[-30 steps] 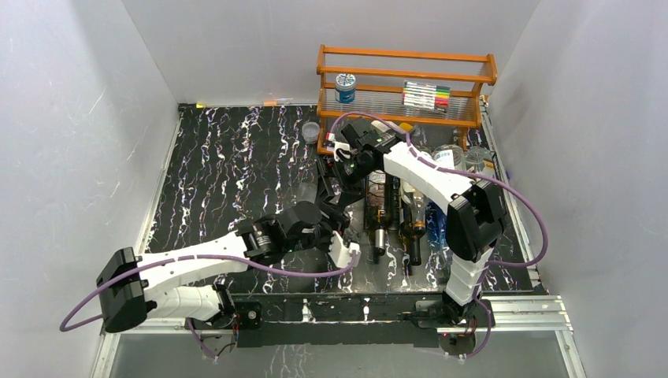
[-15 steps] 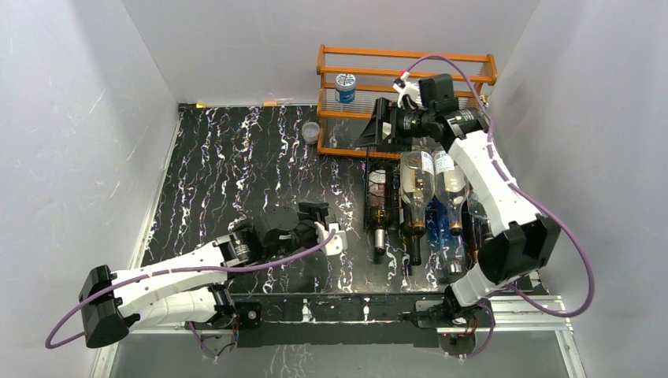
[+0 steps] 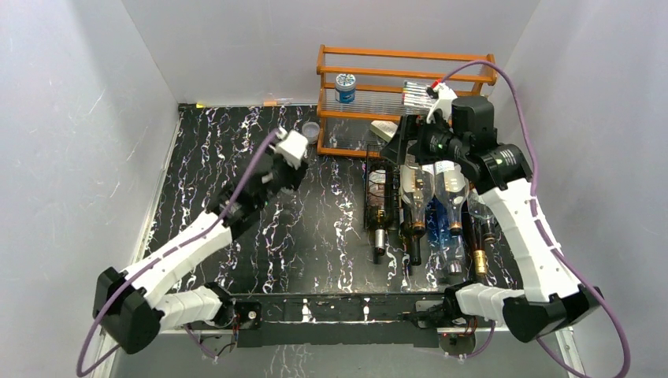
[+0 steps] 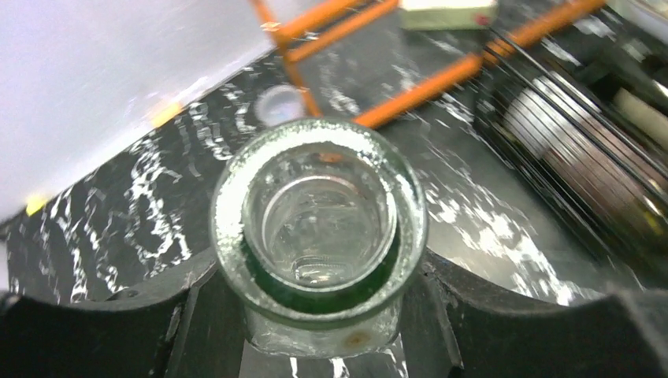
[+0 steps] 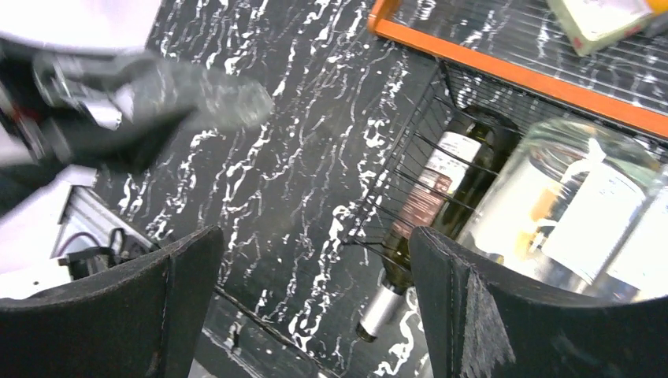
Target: Take the wine bottle off the wine rack
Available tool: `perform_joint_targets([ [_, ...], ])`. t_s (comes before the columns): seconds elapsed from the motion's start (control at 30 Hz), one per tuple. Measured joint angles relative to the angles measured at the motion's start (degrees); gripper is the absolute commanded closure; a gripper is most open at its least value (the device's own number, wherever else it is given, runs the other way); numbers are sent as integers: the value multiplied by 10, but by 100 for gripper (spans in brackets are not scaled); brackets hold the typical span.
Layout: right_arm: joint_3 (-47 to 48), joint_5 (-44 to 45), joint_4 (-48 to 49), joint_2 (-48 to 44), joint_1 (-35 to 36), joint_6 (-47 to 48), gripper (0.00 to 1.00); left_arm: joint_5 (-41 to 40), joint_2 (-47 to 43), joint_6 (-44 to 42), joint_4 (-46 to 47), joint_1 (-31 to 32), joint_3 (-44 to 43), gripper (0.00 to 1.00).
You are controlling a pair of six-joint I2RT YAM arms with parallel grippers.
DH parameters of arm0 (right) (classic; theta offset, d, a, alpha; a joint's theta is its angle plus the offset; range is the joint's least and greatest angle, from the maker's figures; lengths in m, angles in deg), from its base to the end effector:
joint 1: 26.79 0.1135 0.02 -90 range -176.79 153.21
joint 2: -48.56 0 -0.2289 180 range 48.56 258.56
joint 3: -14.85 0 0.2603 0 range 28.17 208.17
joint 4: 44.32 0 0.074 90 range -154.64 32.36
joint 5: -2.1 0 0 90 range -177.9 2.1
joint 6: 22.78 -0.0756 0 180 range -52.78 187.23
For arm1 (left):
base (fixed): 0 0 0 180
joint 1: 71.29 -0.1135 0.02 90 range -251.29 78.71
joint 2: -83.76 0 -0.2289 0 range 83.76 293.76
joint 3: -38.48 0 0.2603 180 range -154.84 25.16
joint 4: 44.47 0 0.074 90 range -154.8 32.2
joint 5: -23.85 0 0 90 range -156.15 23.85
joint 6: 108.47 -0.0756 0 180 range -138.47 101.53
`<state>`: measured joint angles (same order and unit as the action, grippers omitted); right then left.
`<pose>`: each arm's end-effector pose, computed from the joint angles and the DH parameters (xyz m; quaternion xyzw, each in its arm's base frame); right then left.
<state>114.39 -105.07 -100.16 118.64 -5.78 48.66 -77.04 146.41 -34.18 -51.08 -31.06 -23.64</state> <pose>0.2717 0.1283 0.3918 -0.0966 0.8384 0.2958 0.4475 0.2552 -0.1972 0.2960 0.2946 0.6886 -0.0704 0.6588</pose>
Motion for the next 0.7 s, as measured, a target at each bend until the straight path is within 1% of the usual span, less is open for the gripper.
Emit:
perform_joint_targets([
  [0.03,-8,11,-1,-13,0,7,2,2,16,20,5,-28,-18,100],
  [0.13,-22,35,-5,-37,0,20,2,2,65,64,18,-84,-62,100],
  [0.3,-38,69,-13,-53,0,39,2,9,179,138,49,-155,-136,100],
  [0.53,-47,101,-29,-73,0,56,2,12,349,179,58,-203,-262,100],
  [0.7,-57,111,-39,-90,0,59,2,10,424,182,66,-218,-315,100],
])
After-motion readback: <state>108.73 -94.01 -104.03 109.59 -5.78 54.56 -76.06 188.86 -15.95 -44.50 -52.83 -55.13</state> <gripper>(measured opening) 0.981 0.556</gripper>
